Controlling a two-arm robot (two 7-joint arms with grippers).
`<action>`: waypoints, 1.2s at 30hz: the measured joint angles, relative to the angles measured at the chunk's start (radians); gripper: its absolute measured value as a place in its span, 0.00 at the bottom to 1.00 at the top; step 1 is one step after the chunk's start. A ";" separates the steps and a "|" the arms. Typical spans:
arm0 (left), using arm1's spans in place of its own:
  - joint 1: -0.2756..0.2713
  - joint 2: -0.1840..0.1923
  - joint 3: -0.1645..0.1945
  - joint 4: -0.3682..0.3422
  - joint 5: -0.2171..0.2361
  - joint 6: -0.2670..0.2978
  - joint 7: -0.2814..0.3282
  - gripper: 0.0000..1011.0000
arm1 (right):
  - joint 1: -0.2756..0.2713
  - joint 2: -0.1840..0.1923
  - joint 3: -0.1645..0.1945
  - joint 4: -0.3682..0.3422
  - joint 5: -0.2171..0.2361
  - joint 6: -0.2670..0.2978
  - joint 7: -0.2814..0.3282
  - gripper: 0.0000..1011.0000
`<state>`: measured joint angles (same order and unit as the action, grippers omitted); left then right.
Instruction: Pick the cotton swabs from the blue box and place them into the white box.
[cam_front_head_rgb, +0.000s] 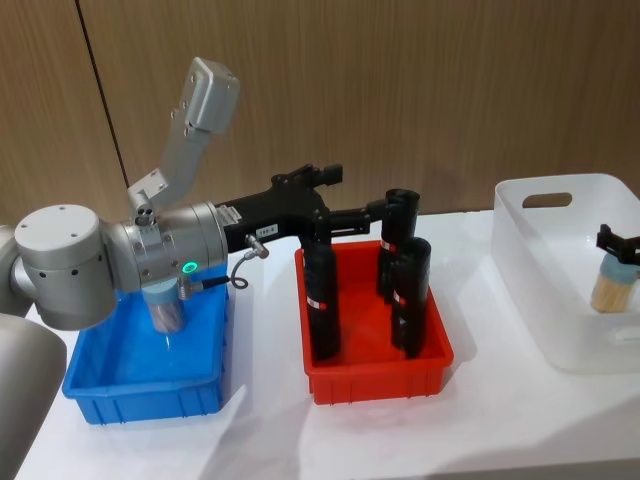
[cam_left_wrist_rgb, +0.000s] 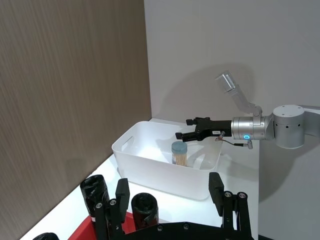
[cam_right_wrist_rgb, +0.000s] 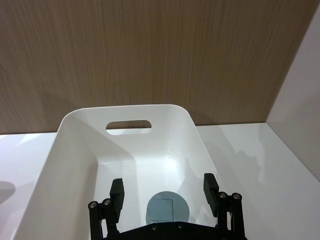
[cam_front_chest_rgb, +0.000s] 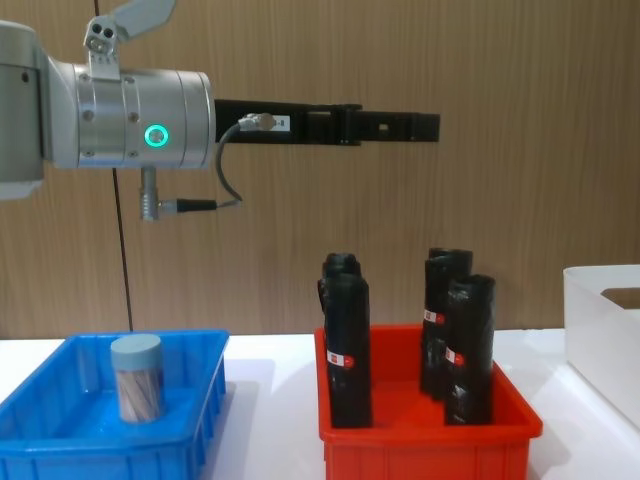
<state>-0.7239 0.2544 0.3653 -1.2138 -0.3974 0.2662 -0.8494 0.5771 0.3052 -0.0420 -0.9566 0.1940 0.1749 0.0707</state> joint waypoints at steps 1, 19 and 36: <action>0.000 0.000 0.000 0.000 0.000 0.000 0.001 0.99 | -0.001 0.000 0.000 -0.001 0.000 0.000 0.000 0.99; 0.100 0.026 0.018 -0.085 0.040 -0.052 0.173 0.99 | -0.125 0.007 -0.039 -0.171 0.021 -0.030 0.000 0.99; 0.229 0.061 0.043 -0.194 0.093 -0.119 0.395 0.99 | -0.284 0.016 -0.089 -0.390 0.045 -0.068 -0.001 0.99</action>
<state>-0.4948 0.3152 0.4080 -1.4082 -0.3046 0.1475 -0.4546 0.2929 0.3213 -0.1312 -1.3463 0.2394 0.1066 0.0692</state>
